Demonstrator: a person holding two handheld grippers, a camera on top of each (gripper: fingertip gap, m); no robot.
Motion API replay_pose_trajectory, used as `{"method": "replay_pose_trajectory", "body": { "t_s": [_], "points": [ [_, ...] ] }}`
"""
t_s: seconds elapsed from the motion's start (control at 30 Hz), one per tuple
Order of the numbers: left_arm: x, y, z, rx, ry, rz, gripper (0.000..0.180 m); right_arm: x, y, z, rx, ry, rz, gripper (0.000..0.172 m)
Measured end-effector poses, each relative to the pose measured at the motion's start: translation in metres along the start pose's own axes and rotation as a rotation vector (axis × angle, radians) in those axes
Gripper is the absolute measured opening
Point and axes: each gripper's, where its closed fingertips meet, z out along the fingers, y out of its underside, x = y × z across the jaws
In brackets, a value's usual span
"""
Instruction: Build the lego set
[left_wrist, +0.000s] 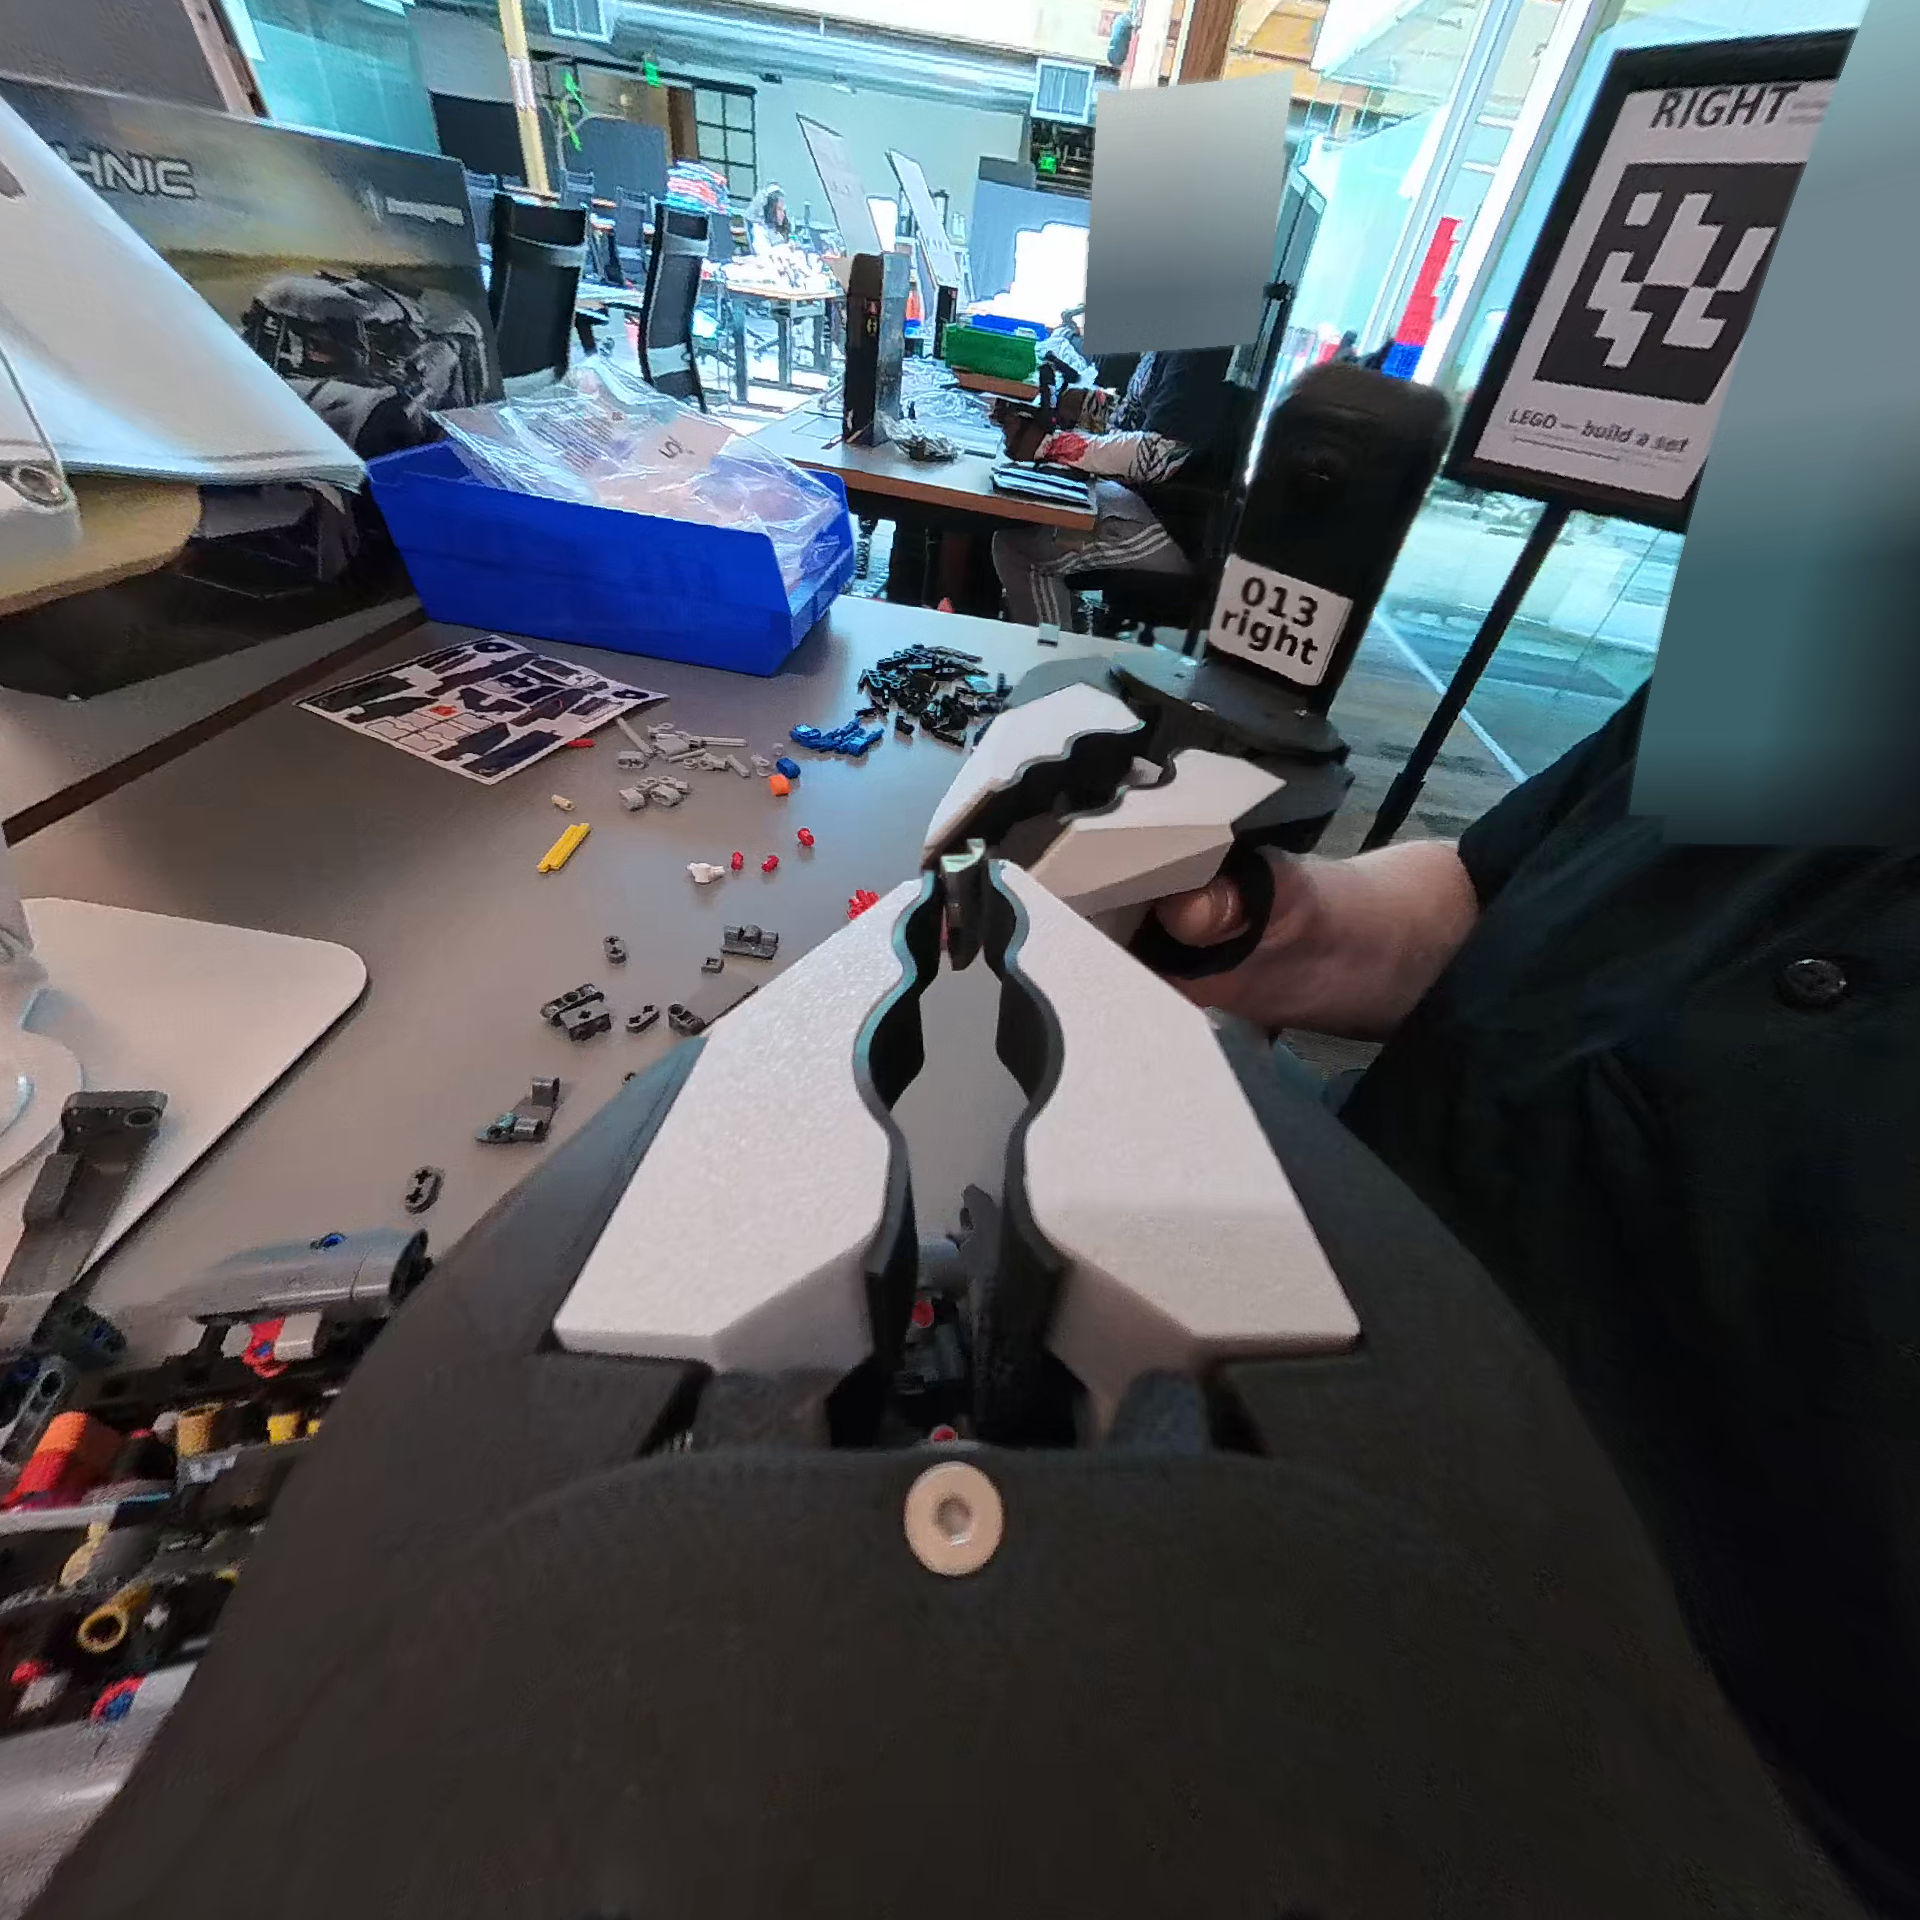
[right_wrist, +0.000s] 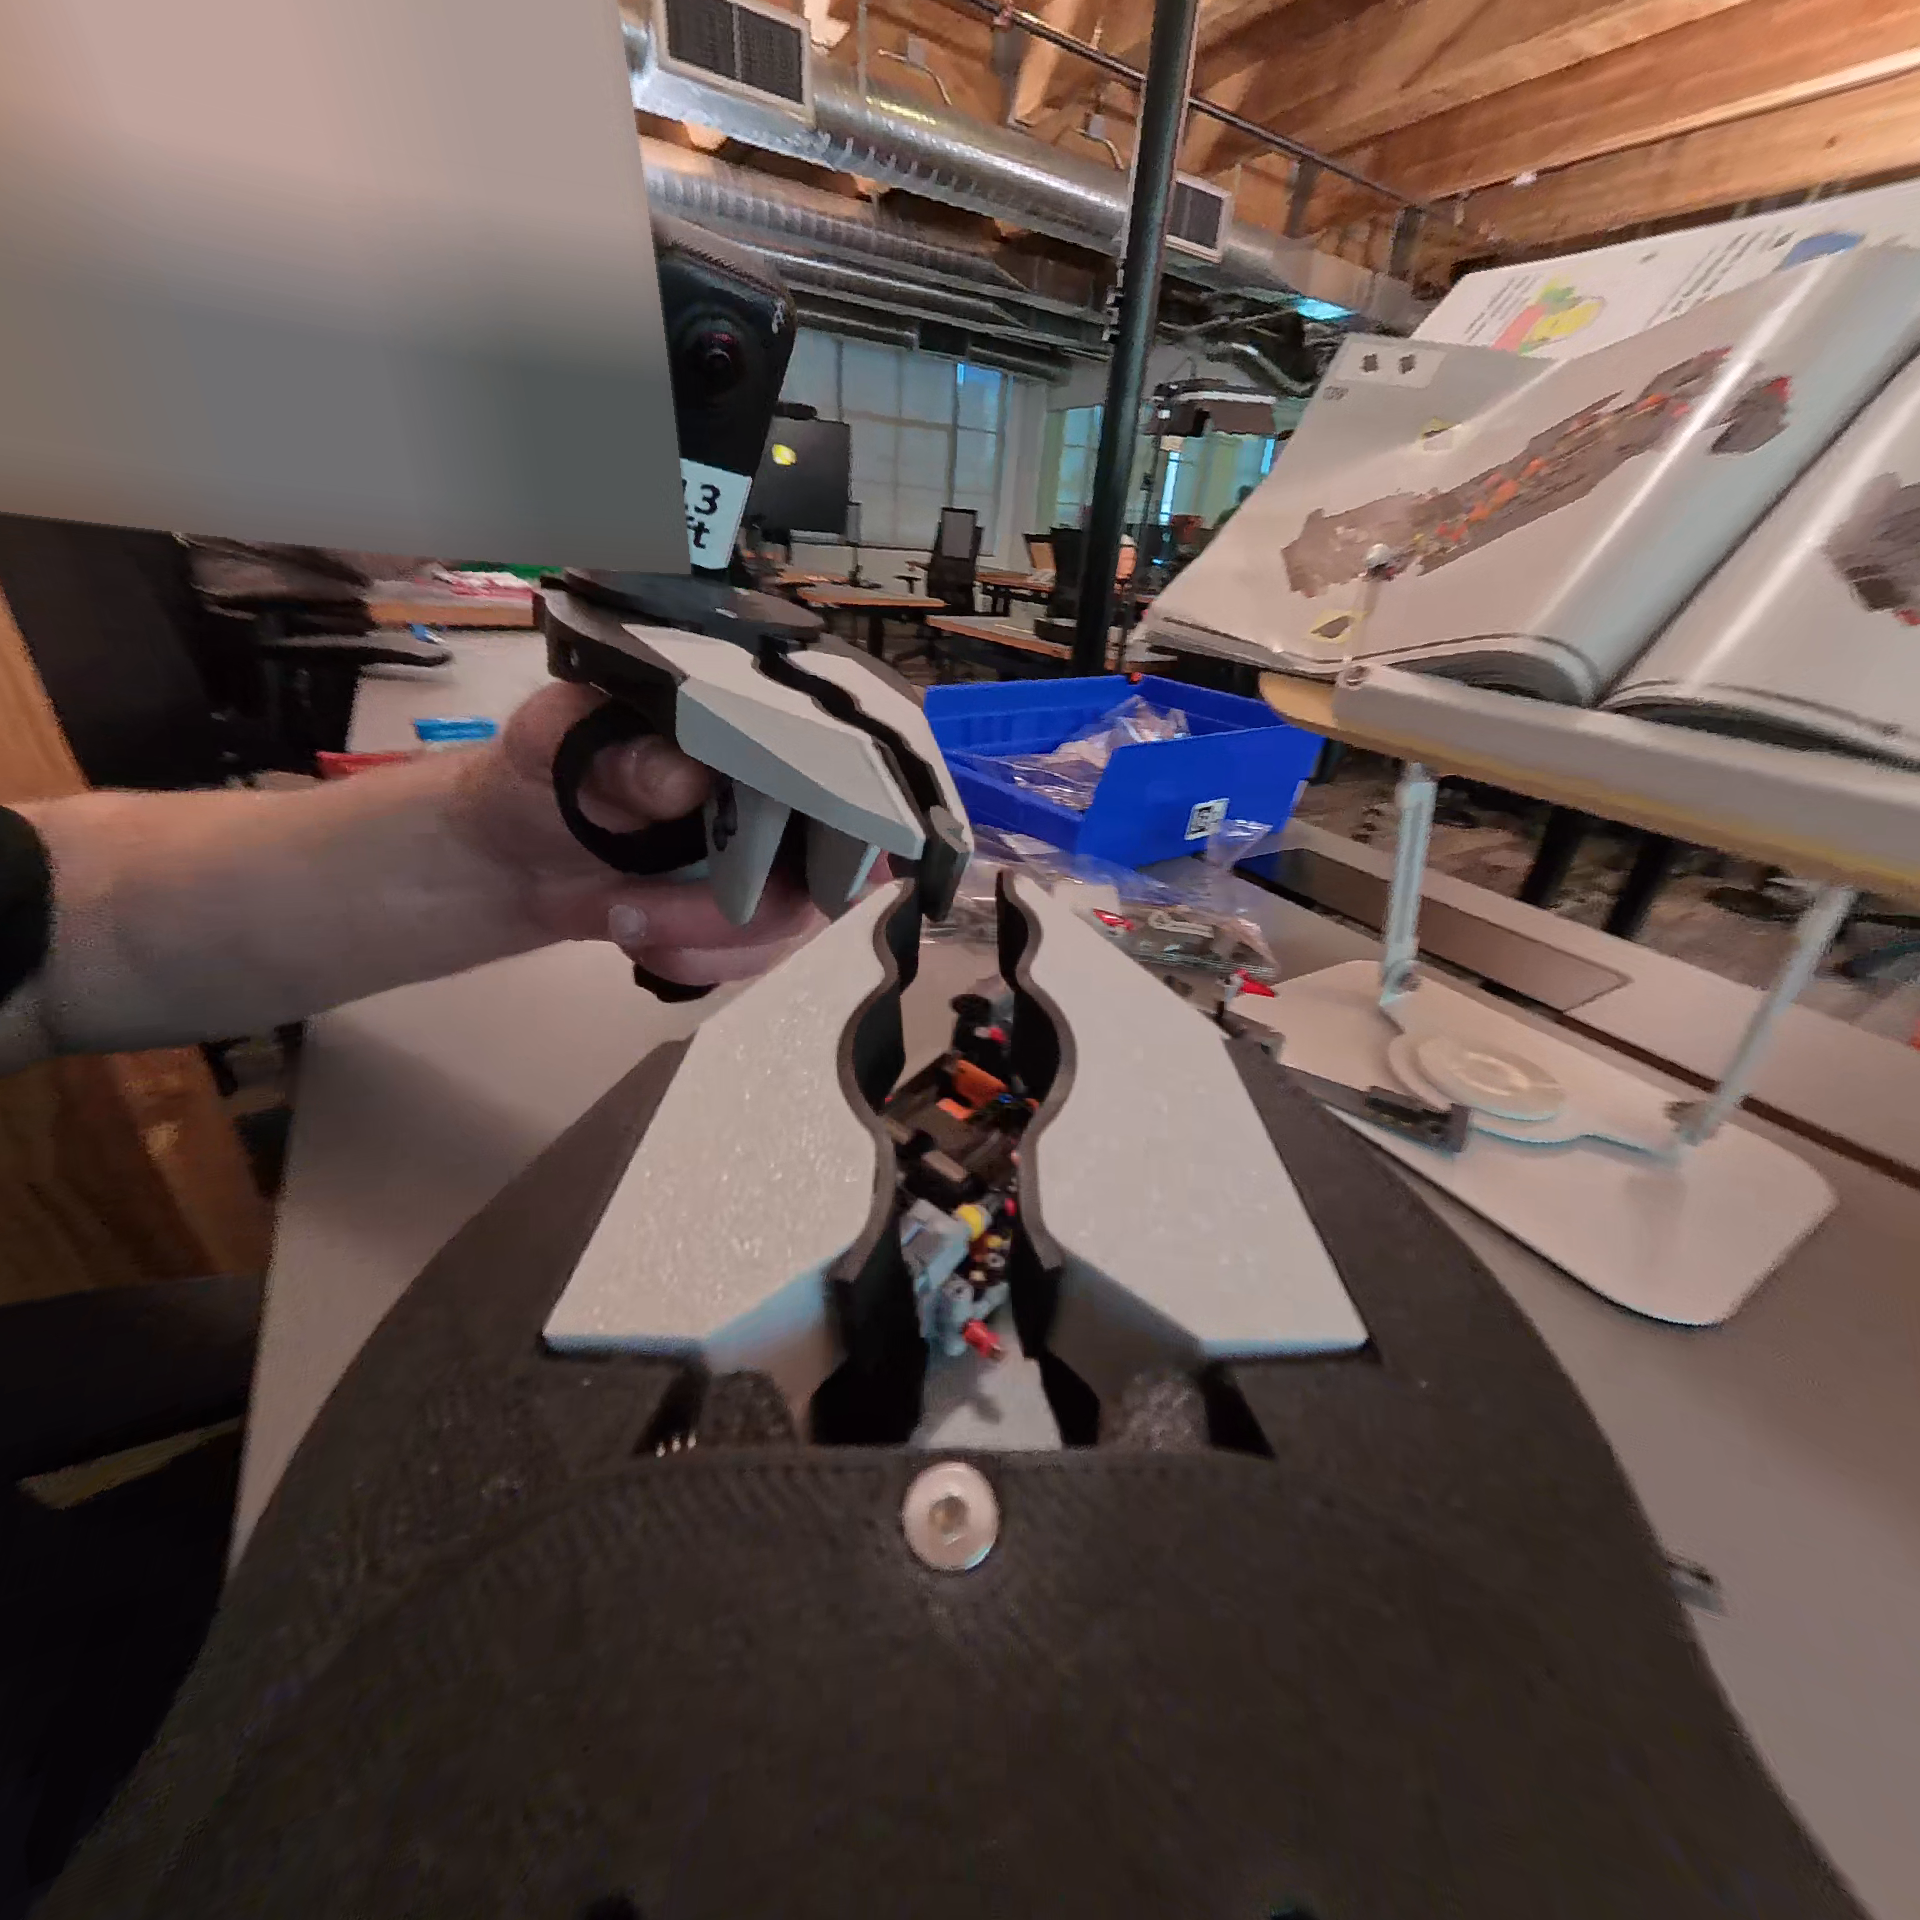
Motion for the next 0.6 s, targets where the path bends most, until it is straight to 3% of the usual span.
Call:
{"method": "replay_pose_trajectory", "body": {
  "t_s": [0.23, 0.6],
  "points": [
    [-0.008, -0.004, 0.008, 0.02, 0.087, -0.138, 0.006, 0.024, 0.0, -0.011, -0.081, 0.166, -0.293, 0.019],
    [-0.008, -0.001, 0.022, -0.006, 0.129, -0.238, 0.005, 0.014, 0.002, -0.01, -0.186, 0.228, -0.883, 0.025]
  ]
}}
